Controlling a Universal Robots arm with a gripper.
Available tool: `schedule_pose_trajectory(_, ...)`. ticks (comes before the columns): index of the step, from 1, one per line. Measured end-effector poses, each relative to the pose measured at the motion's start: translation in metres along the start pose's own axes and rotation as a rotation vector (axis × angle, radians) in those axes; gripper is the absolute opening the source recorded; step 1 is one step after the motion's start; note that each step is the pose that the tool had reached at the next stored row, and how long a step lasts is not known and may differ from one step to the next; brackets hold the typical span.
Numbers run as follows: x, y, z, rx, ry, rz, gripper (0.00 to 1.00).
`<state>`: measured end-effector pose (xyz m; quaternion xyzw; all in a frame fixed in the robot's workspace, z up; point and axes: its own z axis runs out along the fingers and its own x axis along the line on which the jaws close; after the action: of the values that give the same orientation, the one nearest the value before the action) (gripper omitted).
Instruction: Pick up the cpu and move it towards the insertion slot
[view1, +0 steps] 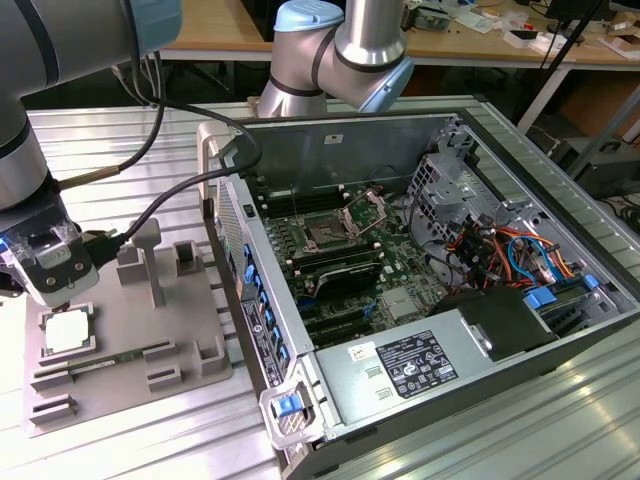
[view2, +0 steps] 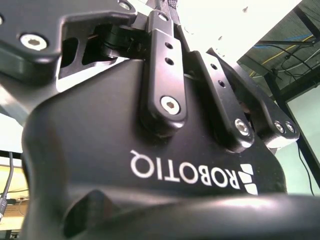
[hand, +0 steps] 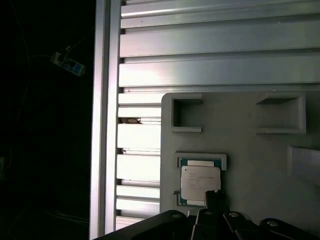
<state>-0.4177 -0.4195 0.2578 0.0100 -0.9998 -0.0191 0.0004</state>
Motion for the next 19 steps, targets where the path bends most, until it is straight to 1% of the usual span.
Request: schedule_pose_trajectory(19,0.0001,-0.0019,0.0030,0.0001,0.0001,0.000,0.11)
